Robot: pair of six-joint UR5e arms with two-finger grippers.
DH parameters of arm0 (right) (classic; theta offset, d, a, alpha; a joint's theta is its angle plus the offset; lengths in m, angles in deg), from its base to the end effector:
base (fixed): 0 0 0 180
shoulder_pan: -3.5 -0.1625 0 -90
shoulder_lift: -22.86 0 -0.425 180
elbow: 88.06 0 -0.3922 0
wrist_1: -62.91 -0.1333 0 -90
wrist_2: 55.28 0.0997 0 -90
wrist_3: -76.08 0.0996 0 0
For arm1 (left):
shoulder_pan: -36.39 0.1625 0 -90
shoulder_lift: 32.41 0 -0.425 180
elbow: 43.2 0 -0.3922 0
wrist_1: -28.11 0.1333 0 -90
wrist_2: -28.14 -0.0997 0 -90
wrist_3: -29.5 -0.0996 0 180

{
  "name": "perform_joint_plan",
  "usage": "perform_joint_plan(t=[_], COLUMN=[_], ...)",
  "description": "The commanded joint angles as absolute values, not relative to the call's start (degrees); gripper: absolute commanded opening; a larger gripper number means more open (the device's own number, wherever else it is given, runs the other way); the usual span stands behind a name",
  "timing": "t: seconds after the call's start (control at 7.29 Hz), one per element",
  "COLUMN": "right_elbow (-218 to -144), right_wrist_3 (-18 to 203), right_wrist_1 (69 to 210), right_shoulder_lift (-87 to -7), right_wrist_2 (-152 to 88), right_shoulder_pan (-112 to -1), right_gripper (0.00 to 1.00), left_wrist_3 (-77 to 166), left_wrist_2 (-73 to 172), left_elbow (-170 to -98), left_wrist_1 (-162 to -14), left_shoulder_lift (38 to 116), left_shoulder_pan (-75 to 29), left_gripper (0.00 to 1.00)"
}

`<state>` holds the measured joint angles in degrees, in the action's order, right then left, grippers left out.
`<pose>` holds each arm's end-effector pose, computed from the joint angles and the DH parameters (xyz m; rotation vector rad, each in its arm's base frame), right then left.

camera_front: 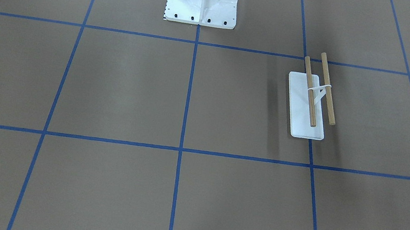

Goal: Hang towel on rack

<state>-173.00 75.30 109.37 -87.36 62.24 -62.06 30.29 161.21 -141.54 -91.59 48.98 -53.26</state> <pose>-0.0571 -0.3366 0.7814 0.2105 -0.5359 -0.5046 -0.0625 -0.4515 0.5989 0.4816 0.7395 0.1858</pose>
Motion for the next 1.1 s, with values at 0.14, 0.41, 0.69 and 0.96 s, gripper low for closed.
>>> perform_joint_plan(t=[0.14,0.41,0.69,0.96], right_elbow=[-173.31,-175.23,-178.39,-178.5], right_wrist_3=[75.38,75.38,74.76,74.67], right_wrist_1=[109.31,109.4,109.93,110.1], right_shoulder_lift=[-87.18,-87.18,-86.65,-79.31], right_wrist_2=[62.23,64.15,68.71,73.72], right_shoulder_pan=[-61.98,-62.16,-64.43,-66.2], right_gripper=[0.0,0.0,0.0,0.0], left_wrist_3=[30.29,30.38,30.38,30.29], left_wrist_2=[161.21,161.21,161.21,161.29], left_elbow=[-141.2,-141.2,-141.2,-141.46], left_wrist_1=[-91.59,-91.59,-91.59,-91.85], left_shoulder_lift=[48.97,48.97,49.15,49.41], left_shoulder_pan=[-53.26,-53.26,-53.26,-53.26], left_gripper=[0.99,0.99,0.99,0.99])
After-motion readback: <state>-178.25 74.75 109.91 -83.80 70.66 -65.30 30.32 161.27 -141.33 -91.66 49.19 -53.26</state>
